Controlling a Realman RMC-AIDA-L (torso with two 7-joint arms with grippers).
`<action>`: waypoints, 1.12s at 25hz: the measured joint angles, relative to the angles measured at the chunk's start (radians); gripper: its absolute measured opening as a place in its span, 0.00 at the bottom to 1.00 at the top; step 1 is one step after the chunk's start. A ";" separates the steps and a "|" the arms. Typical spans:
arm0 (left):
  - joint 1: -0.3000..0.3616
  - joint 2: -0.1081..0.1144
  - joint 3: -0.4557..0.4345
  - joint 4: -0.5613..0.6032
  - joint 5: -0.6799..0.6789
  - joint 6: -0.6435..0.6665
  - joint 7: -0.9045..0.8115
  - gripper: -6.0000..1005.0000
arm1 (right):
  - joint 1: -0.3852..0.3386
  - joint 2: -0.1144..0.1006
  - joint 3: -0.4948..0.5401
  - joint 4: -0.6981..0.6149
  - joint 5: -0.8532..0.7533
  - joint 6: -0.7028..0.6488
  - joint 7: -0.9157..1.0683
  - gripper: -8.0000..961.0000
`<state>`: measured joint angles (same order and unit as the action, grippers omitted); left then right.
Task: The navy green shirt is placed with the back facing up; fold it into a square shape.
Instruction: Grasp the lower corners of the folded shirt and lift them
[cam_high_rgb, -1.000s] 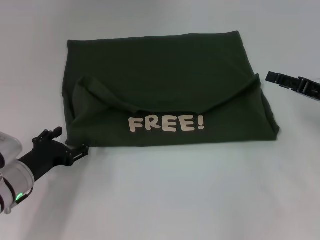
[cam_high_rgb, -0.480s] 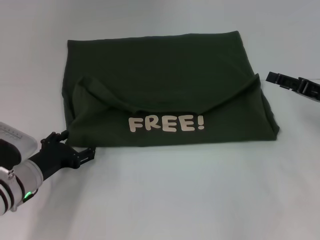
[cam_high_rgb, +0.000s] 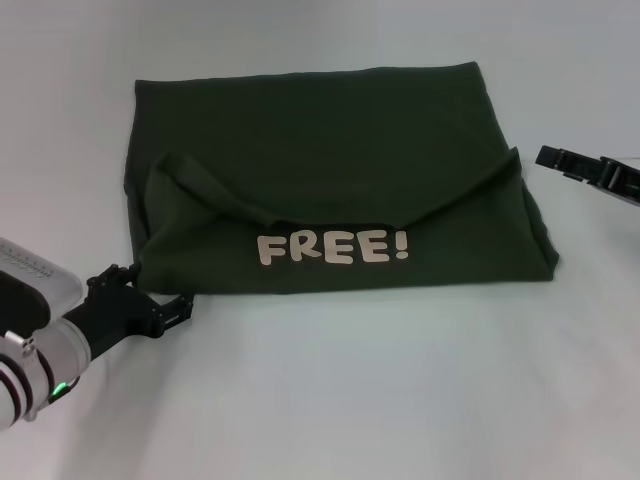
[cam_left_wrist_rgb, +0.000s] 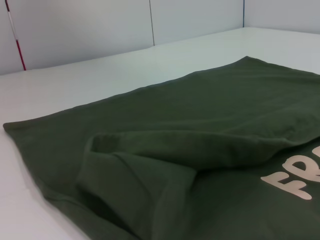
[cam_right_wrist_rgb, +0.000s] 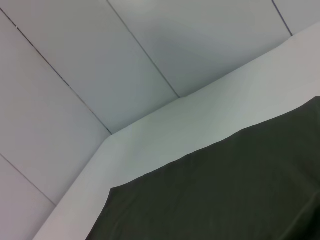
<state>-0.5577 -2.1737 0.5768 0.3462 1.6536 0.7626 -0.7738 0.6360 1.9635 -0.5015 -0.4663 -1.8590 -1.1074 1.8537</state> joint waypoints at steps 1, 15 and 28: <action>-0.002 0.000 0.001 0.000 0.000 -0.005 0.000 0.81 | 0.000 0.000 0.003 0.000 0.000 0.000 0.000 0.75; -0.008 0.004 -0.006 0.010 -0.004 -0.019 -0.007 0.47 | -0.003 -0.005 0.005 0.000 -0.003 0.000 0.002 0.75; -0.004 0.005 -0.002 0.032 0.000 -0.009 -0.018 0.09 | 0.018 -0.035 -0.085 -0.023 -0.188 0.085 0.157 0.75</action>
<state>-0.5614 -2.1690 0.5746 0.3785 1.6536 0.7539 -0.7922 0.6539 1.9283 -0.5868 -0.4890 -2.0474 -1.0221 2.0107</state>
